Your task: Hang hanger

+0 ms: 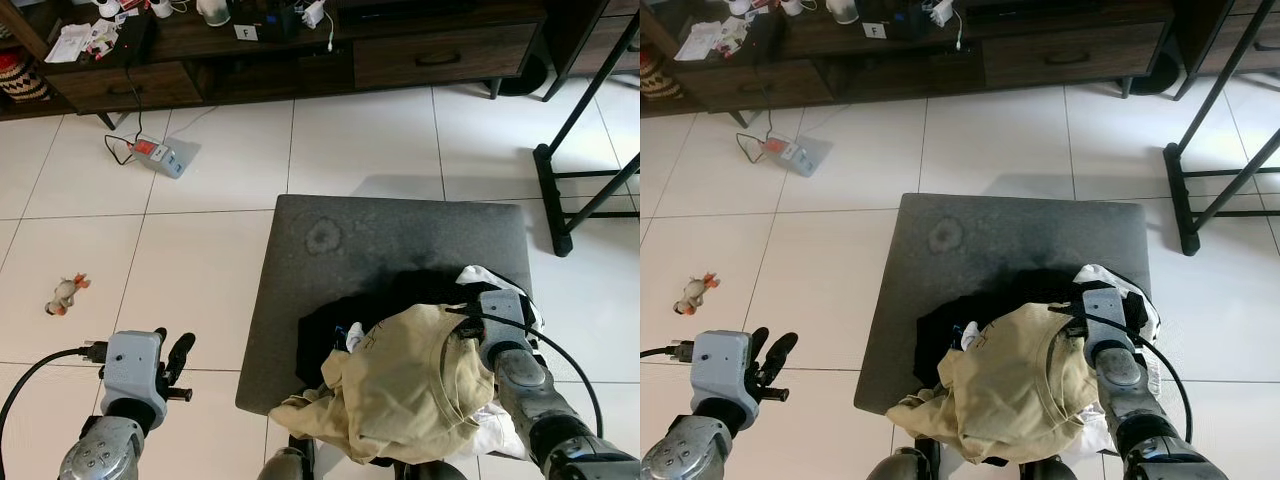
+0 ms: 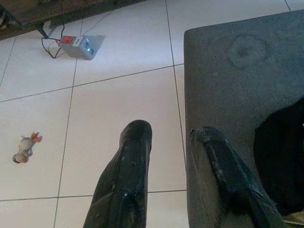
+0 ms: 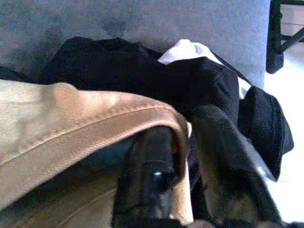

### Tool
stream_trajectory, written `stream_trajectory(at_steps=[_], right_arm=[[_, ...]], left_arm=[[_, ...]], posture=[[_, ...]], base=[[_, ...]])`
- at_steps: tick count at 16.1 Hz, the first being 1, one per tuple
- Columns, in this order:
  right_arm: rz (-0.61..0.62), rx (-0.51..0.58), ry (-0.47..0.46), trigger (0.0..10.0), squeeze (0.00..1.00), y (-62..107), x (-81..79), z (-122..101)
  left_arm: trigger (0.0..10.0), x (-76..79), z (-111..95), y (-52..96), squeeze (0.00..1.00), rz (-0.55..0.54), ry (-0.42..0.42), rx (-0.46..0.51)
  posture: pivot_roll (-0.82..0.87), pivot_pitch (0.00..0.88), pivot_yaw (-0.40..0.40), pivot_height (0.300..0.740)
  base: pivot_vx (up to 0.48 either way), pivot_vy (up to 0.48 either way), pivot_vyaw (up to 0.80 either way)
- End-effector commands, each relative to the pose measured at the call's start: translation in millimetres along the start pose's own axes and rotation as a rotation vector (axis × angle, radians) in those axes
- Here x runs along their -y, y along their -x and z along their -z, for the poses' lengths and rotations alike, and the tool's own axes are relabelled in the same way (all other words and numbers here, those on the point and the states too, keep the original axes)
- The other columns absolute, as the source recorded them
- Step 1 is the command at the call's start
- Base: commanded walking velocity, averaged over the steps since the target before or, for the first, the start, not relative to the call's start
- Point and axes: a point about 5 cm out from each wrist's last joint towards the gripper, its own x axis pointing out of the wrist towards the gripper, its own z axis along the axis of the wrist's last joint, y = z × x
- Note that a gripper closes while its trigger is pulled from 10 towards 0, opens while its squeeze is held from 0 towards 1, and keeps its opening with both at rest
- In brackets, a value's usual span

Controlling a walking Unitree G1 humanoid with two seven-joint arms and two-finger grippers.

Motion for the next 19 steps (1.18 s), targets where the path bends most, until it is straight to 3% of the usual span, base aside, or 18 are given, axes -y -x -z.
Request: stream_trajectory(at_steps=[1, 8, 11, 12, 13, 14, 16, 19], right_arm=[[-0.011, -0.064, -0.035, 0.0, 0.0, 4.1, -6.4, 17], [-0.049, 0.018, -0.124, 0.0, 0.0, 2.2, -19.2, 3], [-0.072, 0.137, -0.176, 0.0, 0.0, -0.1, -21.5, -20], [-0.073, 0.139, -0.177, 0.0, 0.0, -0.3, -21.5, -20], [-0.094, 0.287, -0.2, 0.0, 0.0, 1.9, -23.4, -45], [-0.099, 0.314, -0.204, 0.0, 0.0, 2.8, -23.8, -50], [-0.155, 0.43, -0.214, 0.0, 0.0, 19.9, -34.3, -63], [-0.192, 0.46, -0.25, 0.0, 0.0, 40.6, -46.9, -61]], left_arm=[[10.0, -8.5, 11, 4.2, 0.0, -0.036, -0.003, -0.05], [10.0, -8.5, 15, -15.4, 0.0, -0.061, 0.011, -0.031], [10.0, -3.0, 22, -32.4, 0.0, -0.074, 0.033, -0.025], [10.0, -2.4, 23, -34.1, 0.0, -0.075, 0.034, -0.025], [10.0, 2.2, 27, -41.5, 0.0, -0.086, 0.056, -0.016], [10.0, 4.0, 29, -44.4, 0.0, -0.088, 0.06, -0.019], [10.0, 10.4, 35, -45.0, 0.0, -0.082, 0.078, -0.021], [10.0, 17.6, 45, -45.5, 0.0, -0.091, 0.087, -0.024]], posture=[[0.26, 0.48, 0.198, 0.74], [0.21, 0.39, 0.153, 0.74], [0.17, 0.283, 0.105, 0.74], [0.17, 0.283, 0.105, 0.74], [0.13, 0.212, 0.075, 0.74], [0.12, 0.186, 0.067, 0.74], [0.09, 0.136, 0.048, 0.74], [0.07, 0.075, 0.022, 0.74]], base=[[0.0, 0.0, 0.0], [0.0, 0.0, 0.0], [0.0, 0.0, 0.0], [0.0, 0.0, 0.0], [0.0, 0.0, 0.0], [0.0, 0.0, 0.0], [0.0, 0.0, 0.0], [0.0, 0.0, 0.0]])
